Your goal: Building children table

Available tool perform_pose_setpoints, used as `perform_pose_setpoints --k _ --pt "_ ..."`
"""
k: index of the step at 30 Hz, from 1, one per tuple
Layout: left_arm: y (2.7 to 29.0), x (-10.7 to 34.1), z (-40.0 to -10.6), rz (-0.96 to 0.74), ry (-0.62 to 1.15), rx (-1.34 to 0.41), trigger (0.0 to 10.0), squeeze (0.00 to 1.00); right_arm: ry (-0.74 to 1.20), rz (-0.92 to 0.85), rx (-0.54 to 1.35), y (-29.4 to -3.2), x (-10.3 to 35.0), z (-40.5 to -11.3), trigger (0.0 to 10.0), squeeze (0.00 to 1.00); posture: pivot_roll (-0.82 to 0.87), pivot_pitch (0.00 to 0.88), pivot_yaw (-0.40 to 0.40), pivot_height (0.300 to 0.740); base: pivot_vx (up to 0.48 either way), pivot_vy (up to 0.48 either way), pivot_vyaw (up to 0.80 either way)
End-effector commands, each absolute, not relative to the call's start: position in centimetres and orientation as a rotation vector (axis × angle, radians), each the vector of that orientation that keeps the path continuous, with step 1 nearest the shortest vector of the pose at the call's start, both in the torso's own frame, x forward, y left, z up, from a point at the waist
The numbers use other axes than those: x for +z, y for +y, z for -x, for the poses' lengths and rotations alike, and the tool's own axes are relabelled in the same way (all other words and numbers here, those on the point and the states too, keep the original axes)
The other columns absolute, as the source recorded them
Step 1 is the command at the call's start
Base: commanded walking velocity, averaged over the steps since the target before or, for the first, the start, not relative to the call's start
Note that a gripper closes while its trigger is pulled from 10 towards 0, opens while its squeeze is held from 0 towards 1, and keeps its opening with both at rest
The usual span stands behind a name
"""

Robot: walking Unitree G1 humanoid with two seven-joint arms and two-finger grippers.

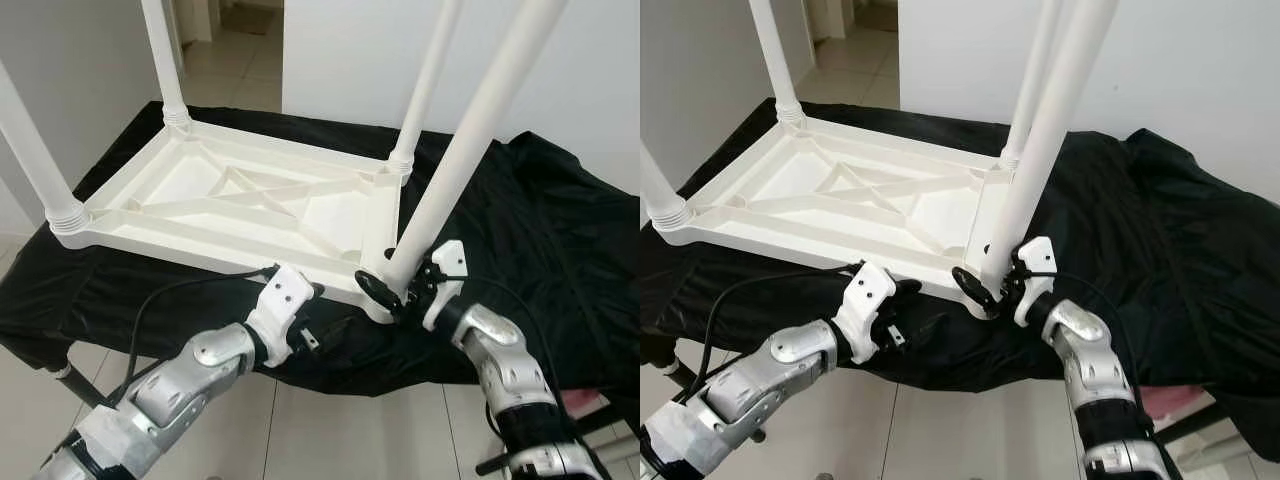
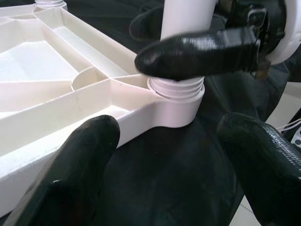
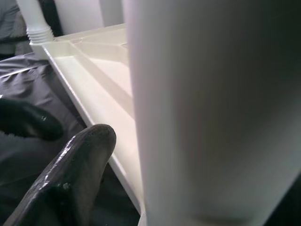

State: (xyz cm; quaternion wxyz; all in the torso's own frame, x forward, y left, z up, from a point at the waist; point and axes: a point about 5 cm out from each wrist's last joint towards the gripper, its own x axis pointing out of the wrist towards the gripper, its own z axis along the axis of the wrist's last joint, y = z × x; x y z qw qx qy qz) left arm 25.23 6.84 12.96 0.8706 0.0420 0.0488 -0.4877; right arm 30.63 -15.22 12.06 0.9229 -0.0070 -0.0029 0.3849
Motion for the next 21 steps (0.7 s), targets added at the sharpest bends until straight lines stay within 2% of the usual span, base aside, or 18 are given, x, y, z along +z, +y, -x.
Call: perform_pose_setpoints --k 1,12,13,21 --pt "6.39 13.50 -24.60 -0.100 0.093 -1.213 10.0 0.00 0.033 0.043 0.823 -14.94 11.08 -30.81 0.0 0.00 0.00 0.000 -0.061 0.740 0.000 0.000 0.00" --pt "6.67 13.66 -24.95 -0.114 0.087 -1.202 10.0 0.00 0.023 0.030 0.800 -15.40 10.50 -31.20 0.0 0.00 0.01 0.000 -0.064 0.740 0.000 0.000 0.00" --pt "6.64 13.68 -24.98 -0.115 0.084 -1.200 10.0 0.00 0.014 0.008 0.759 -15.46 10.54 -31.16 10.0 0.00 0.01 0.000 -0.066 0.740 0.000 0.000 0.00" --pt "6.62 13.70 -24.99 -0.117 0.081 -1.197 10.0 0.00 -0.011 -0.040 0.623 -15.37 10.54 -30.99 10.0 0.00 0.01 0.000 -0.068 0.740 0.000 0.000 0.00"
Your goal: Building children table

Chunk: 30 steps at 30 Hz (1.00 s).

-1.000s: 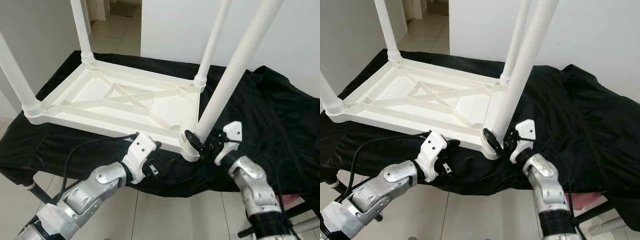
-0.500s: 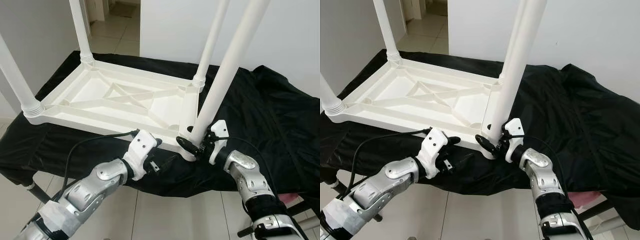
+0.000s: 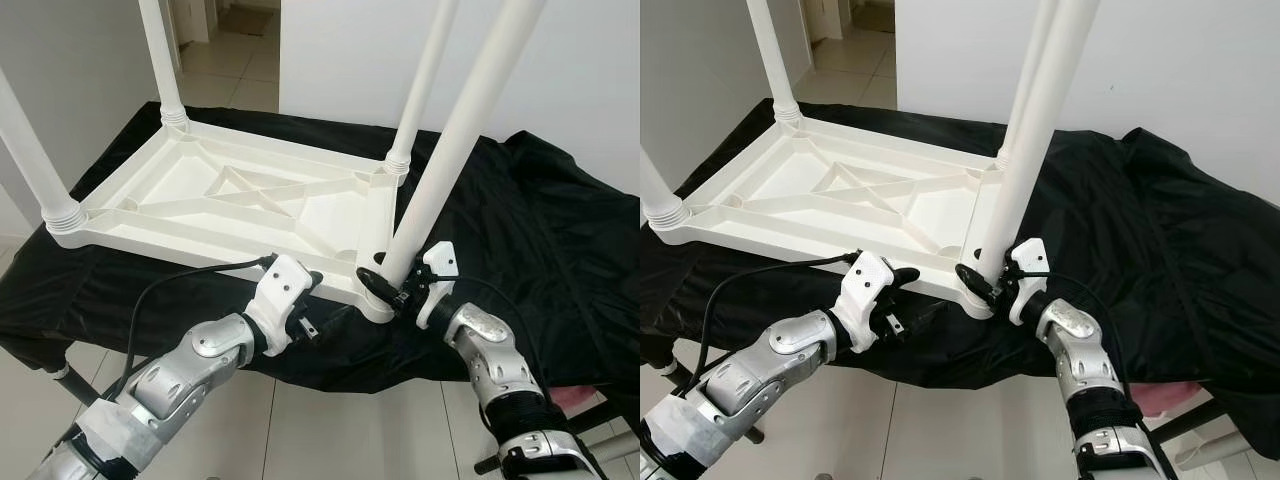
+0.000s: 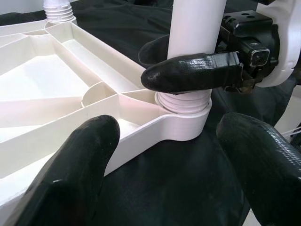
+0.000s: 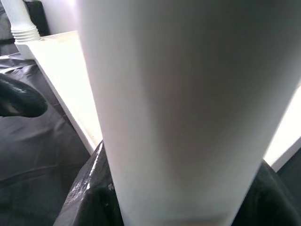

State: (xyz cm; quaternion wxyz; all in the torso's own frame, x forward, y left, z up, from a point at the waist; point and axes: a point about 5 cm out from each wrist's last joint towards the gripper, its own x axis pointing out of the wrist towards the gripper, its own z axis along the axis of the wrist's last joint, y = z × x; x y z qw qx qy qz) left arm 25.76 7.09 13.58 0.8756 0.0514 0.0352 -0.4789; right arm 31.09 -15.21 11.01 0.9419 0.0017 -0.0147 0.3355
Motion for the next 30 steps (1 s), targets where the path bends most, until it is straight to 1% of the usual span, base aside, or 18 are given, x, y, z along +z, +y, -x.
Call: perform_pose_setpoints --k 1,4,6,7,8,9,11,13,15,17,18,20,23,24,25,26,30 --pt "6.6 13.7 -25.0 -0.117 0.081 -1.197 10.0 0.00 -0.011 -0.040 0.623 -15.4 10.5 -31.0 10.0 0.00 0.01 0.000 -0.068 0.740 0.000 0.000 0.00" --pt "6.7 13.7 -25.0 -0.117 0.081 -1.195 10.0 0.00 -0.016 -0.044 0.574 -15.3 10.5 -30.9 10.0 0.00 0.01 0.000 -0.071 0.740 0.000 0.000 0.00" --pt "6.8 13.6 -25.0 -0.117 0.083 -1.189 10.0 0.00 -0.016 -0.039 0.367 -14.6 10.2 -30.4 10.0 0.00 0.00 0.000 -0.066 0.740 0.000 0.000 0.00" --pt "6.8 13.6 -25.0 -0.117 0.083 -1.189 10.0 0.00 -0.016 -0.039 0.367 -14.6 10.2 -30.4 10.0 0.00 0.00 0.000 -0.066 0.740 0.000 0.000 0.00" --pt "6.7 13.6 -25.1 -0.117 0.082 -1.187 10.0 0.00 -0.031 -0.026 0.276 -14.3 10.0 -30.1 10.0 0.00 0.00 0.000 -0.066 0.740 0.000 0.000 0.00" --pt "6.7 13.6 -25.1 -0.117 0.082 -1.187 10.0 0.00 -0.031 -0.026 0.276 -14.3 10.0 -30.1 10.0 0.00 0.00 0.000 -0.066 0.740 0.000 0.000 0.00" --pt "6.7 13.6 -25.2 -0.118 0.079 -1.185 10.0 0.00 -0.043 -0.026 0.177 -13.8 9.7 -29.6 10.0 0.00 0.00 0.000 -0.068 0.740 0.000 0.000 0.00" --pt "6.7 13.6 -25.2 -0.118 0.079 -1.185 10.0 0.00 -0.043 -0.026 0.177 -13.8 9.7 -29.6 10.0 0.00 0.00 0.000 -0.068 0.740 0.000 0.000 0.00" --pt "6.6 13.8 -25.4 -0.116 0.072 -1.182 10.0 0.00 -0.033 -0.080 0.088 -12.9 9.5 -29.4 10.0 0.00 -0.01 0.000 -0.069 0.740 0.000 0.000 0.00" --pt "6.5 13.8 -25.5 -0.114 0.069 -1.181 10.0 0.00 -0.029 -0.111 0.064 -12.4 9.5 -29.3 10.0 0.00 -0.01 0.000 -0.068 0.740 0.000 0.000 0.00" --pt "6.5 13.8 -25.5 -0.114 0.069 -1.181 10.0 0.00 -0.029 -0.111 0.064 -12.4 9.5 -29.3 10.0 0.00 -0.01 0.000 -0.068 0.740 0.000 0.000 0.00" --pt "6.4 13.8 -25.5 -0.113 0.066 -1.182 10.0 0.00 -0.029 -0.132 0.095 -11.3 9.8 -29.3 10.0 0.00 -0.01 0.000 -0.064 0.740 0.000 0.000 0.00" --pt "6.2 13.8 -25.4 -0.113 0.068 -1.190 10.0 0.00 -0.039 -0.132 0.116 -11.1 10.0 -29.1 10.0 0.00 -0.01 0.000 -0.065 0.740 0.000 0.000 0.00" --pt "6.2 13.7 -25.3 -0.113 0.069 -1.193 10.0 0.00 -0.049 -0.150 0.117 -11.3 10.1 -29.1 10.0 0.10 -0.01 0.000 -0.065 0.740 0.000 0.000 0.00" --pt "6.2 13.7 -25.3 -0.113 0.069 -1.193 10.0 0.00 -0.049 -0.150 0.117 -11.3 10.1 -29.1 10.0 0.10 -0.01 0.000 -0.065 0.740 0.000 0.000 0.00" --pt "6.2 13.8 -25.4 -0.113 0.067 -1.190 10.0 0.00 -0.070 -0.168 0.123 -11.3 10.5 -28.9 10.0 1.00 -0.01 0.000 -0.063 0.740 0.000 0.000 0.00" --pt "6.2 13.9 -25.5 -0.108 0.063 -1.186 10.0 0.00 -0.092 -0.201 0.133 -11.3 10.9 -28.8 10.0 1.00 -0.02 0.000 -0.063 0.740 0.000 0.000 0.00"
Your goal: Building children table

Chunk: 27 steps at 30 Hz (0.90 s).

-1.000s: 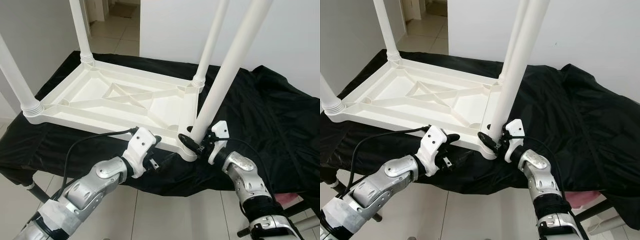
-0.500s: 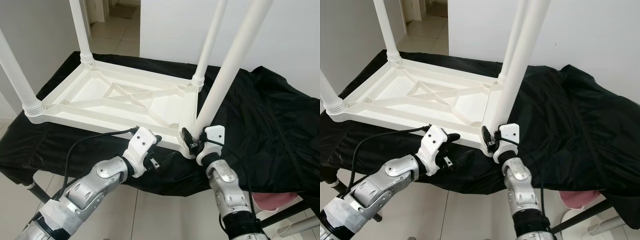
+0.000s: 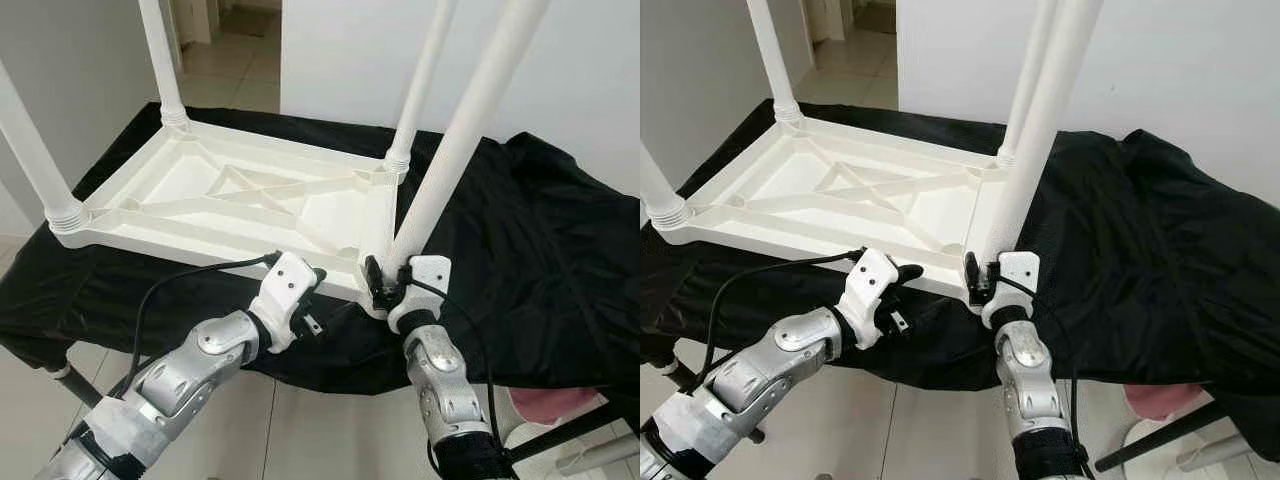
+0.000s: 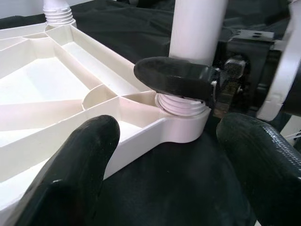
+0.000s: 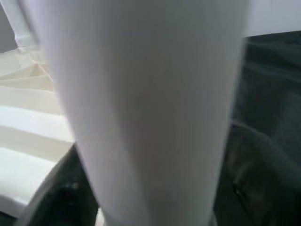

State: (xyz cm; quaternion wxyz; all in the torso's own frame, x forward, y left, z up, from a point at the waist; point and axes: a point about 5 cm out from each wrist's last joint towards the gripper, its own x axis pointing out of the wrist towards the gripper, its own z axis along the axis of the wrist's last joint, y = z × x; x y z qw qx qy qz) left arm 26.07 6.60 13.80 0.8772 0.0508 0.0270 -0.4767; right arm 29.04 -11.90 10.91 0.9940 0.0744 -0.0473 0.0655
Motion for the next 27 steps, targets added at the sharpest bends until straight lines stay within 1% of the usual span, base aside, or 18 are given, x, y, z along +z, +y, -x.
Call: perform_pose_setpoints --k 1,4,6,7,9,10,13,15,18,20,22,24,27 --pt "6.1 14.1 -25.5 -0.099 0.057 -1.186 10.0 0.00 -0.117 -0.203 0.148 -11.4 11.2 -28.6 10.0 1.00 -0.01 0.000 -0.063 0.740 0.000 0.000 0.00" --pt "5.9 14.2 -25.5 -0.094 0.053 -1.188 10.0 0.00 -0.128 -0.204 0.164 -11.6 11.4 -28.5 10.0 1.00 -0.02 0.000 -0.063 0.740 0.000 0.000 0.00" --pt "5.8 14.2 -25.4 -0.091 0.054 -1.195 10.0 0.00 -0.128 -0.217 0.254 -11.9 11.4 -28.0 10.0 1.00 -0.02 0.000 -0.061 0.740 0.000 0.000 0.00" --pt "5.8 14.2 -25.4 -0.091 0.054 -1.195 10.0 0.00 -0.128 -0.217 0.254 -11.9 11.4 -28.0 10.0 1.00 -0.02 0.000 -0.061 0.740 0.000 0.000 0.00" --pt "5.8 14.1 -25.2 -0.091 0.057 -1.200 10.0 0.00 -0.120 -0.214 0.337 -12.3 11.3 -27.5 10.0 1.00 -0.02 0.000 -0.060 0.740 0.000 0.000 0.00" --pt "5.8 14.1 -25.1 -0.091 0.059 -1.202 10.0 0.00 -0.122 -0.207 0.377 -12.5 11.3 -27.3 10.0 0.00 -0.02 0.000 -0.060 0.740 0.000 0.000 0.00" --pt "5.8 14.1 -25.1 -0.092 0.060 -1.204 10.0 0.00 -0.122 -0.204 0.401 -12.7 11.3 -27.2 10.0 0.00 -0.02 0.000 -0.058 0.740 0.000 0.000 0.00" --pt "5.9 14.0 -25.0 -0.095 0.063 -1.208 10.0 0.00 -0.129 -0.172 0.486 -13.3 11.5 -27.2 10.0 0.00 -0.02 0.000 -0.059 0.740 0.000 0.000 0.00" --pt "6.0 14.0 -25.0 -0.095 0.063 -1.210 10.0 0.00 -0.130 -0.151 0.513 -13.5 11.6 -27.2 10.0 0.00 -0.02 0.000 -0.059 0.740 0.000 0.000 0.00" --pt "5.9 14.0 -25.0 -0.097 0.064 -1.211 10.0 0.00 -0.127 -0.124 0.551 -14.1 11.7 -27.7 10.0 0.00 -0.02 0.000 -0.059 0.740 0.000 0.000 0.00" --pt "5.9 14.0 -25.0 -0.097 0.064 -1.211 10.0 0.00 -0.127 -0.124 0.551 -14.1 11.7 -27.7 10.0 0.00 -0.02 0.000 -0.059 0.740 0.000 0.000 0.00" --pt "5.8 14.0 -25.1 -0.098 0.064 -1.216 10.0 0.00 -0.113 -0.070 0.597 -14.7 11.8 -29.0 10.0 0.00 -0.02 0.000 -0.055 0.740 0.000 0.000 0.00" --pt "5.8 14.0 -25.1 -0.098 0.064 -1.216 10.0 0.00 -0.113 -0.070 0.597 -14.7 11.8 -29.0 10.0 0.00 -0.02 0.000 -0.055 0.740 0.000 0.000 0.00"
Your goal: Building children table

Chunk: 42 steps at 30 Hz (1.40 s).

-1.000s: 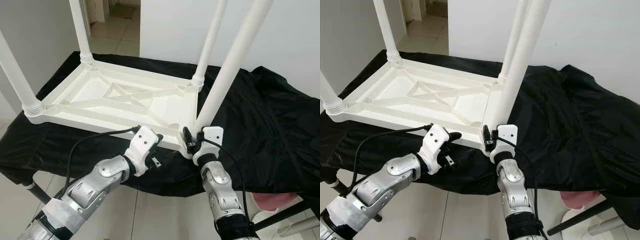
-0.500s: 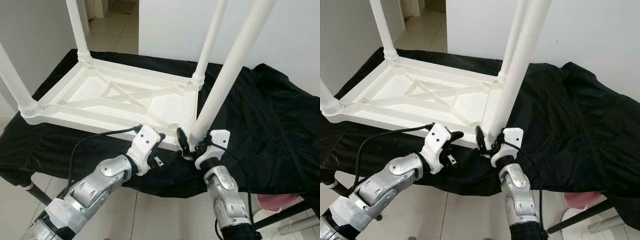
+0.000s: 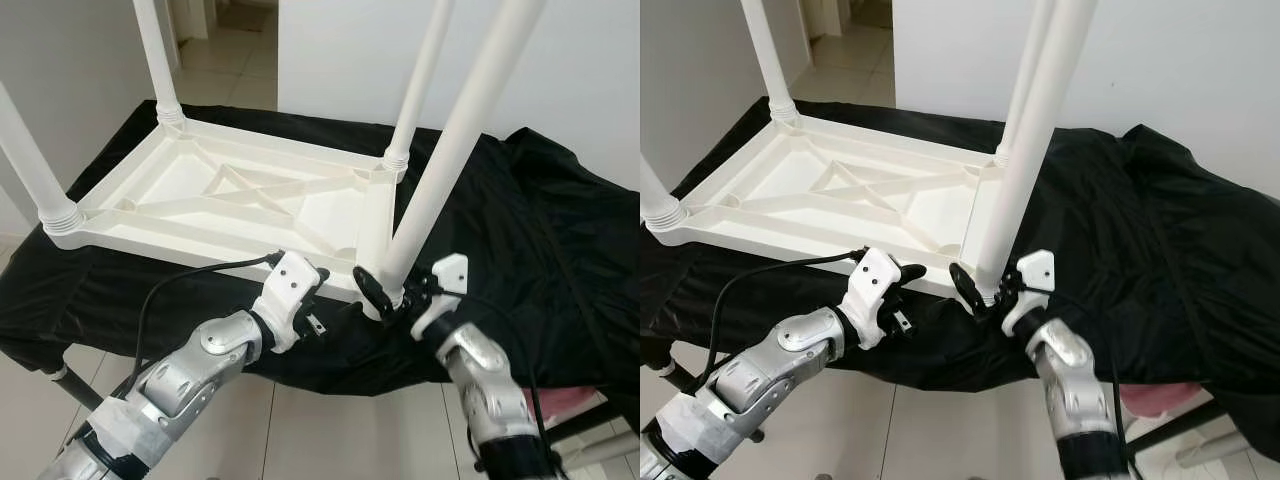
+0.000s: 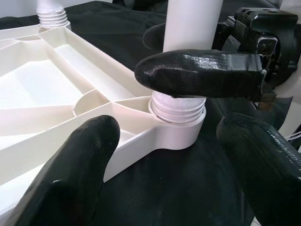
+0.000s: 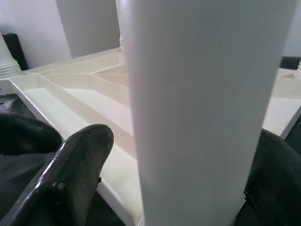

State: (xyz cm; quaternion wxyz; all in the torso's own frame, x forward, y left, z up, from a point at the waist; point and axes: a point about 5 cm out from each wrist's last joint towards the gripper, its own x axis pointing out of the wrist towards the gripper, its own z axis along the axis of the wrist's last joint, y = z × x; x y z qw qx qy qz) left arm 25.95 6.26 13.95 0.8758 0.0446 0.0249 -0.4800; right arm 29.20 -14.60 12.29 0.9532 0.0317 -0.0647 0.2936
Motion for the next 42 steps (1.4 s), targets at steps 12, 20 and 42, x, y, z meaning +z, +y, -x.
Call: perform_pose_setpoints --k 12,20,42 --pt "5.7 14.4 -25.4 -0.108 0.052 -1.223 10.0 0.00 -0.038 0.001 0.784 -13.7 11.2 -31.1 0.0 0.00 -0.01 0.000 -0.062 0.740 0.000 0.000 0.00" --pt "5.8 14.4 -25.5 -0.103 0.044 -1.200 10.0 0.00 -0.034 0.017 0.784 -14.6 10.8 -31.1 0.0 0.00 0.00 0.000 -0.073 0.740 0.000 0.000 0.00" --pt "6.3 14.3 -26.2 -0.115 0.025 -1.145 10.0 0.00 0.037 -0.081 0.118 -13.9 9.0 -29.8 10.0 0.00 0.01 0.000 -0.098 0.740 0.000 0.000 0.00"
